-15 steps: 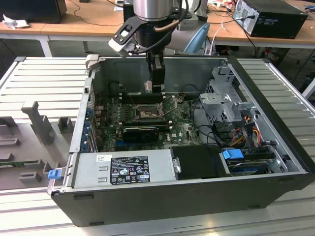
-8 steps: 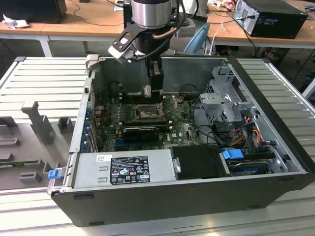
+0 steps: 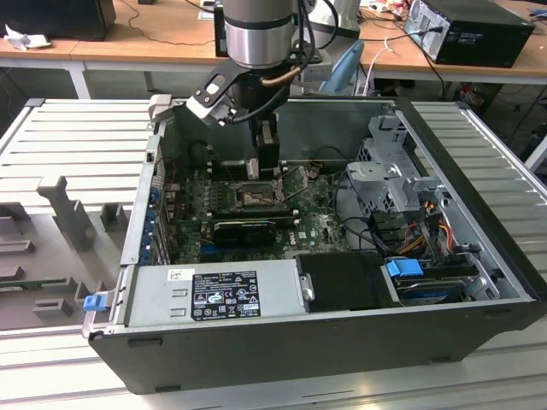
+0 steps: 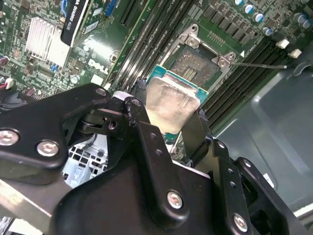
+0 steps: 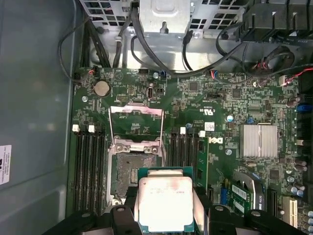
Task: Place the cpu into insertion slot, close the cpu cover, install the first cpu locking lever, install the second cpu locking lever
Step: 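Place the cpu into insertion slot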
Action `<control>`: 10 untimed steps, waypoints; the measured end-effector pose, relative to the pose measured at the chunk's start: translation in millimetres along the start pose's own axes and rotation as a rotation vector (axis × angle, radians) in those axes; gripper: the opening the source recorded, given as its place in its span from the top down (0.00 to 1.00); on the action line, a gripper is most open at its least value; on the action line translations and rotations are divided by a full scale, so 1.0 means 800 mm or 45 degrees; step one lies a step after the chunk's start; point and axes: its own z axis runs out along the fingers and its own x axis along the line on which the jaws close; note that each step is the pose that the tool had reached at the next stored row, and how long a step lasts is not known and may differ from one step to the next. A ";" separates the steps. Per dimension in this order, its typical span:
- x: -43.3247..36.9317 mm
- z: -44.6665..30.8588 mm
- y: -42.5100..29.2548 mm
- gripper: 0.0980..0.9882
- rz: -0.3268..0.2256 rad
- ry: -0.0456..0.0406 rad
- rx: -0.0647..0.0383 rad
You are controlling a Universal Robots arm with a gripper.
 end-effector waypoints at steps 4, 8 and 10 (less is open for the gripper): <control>0.000 0.0125 -0.0011 0.52 0.000 0.000 0.008; 0.001 0.0211 -0.0015 0.52 0.047 -0.003 0.008; 0.002 0.0285 -0.0021 0.52 0.047 -0.003 0.008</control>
